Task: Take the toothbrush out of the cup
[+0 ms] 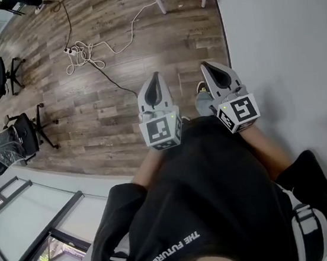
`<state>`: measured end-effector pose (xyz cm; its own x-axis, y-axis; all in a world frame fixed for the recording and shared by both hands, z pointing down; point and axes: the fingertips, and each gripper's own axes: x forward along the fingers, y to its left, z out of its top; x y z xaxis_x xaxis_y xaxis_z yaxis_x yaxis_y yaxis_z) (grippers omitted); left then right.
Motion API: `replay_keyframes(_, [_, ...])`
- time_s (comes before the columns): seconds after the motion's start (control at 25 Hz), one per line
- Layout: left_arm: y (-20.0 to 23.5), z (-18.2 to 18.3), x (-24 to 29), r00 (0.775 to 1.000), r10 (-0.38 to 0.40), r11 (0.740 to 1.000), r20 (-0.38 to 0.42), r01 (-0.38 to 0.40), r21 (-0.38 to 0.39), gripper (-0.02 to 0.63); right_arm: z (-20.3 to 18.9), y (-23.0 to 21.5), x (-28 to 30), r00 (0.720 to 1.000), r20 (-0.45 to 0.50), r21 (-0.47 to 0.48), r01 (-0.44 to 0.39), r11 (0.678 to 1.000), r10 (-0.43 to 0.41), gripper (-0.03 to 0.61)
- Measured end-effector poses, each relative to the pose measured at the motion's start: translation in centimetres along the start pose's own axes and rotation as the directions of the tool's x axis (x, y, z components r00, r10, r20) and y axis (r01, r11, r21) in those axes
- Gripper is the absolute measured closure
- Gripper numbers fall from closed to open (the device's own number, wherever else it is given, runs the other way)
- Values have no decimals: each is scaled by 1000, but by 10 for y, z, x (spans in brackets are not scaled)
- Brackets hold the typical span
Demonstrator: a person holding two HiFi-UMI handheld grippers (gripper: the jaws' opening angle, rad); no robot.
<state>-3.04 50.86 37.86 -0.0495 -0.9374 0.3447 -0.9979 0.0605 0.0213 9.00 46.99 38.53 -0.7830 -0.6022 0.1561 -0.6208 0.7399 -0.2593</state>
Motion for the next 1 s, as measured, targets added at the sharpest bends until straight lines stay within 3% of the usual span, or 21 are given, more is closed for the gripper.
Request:
replay_keyframes(0.36, [-23,22,46,998,53,999,-27,-53,7,606,25,-65,11,999,43,16,-22,1000,21,565])
replay_keyframes(0.68, [-41,28,64,998,35,999,-49,-33,27,606,36,-84,7,996,86,36,8,999,-12,565])
replay_keyframes(1.0, [-44,36,89,999,-14,998,-39,16,58,606,28,-93,9,998,57,8,34,999,-34,565])
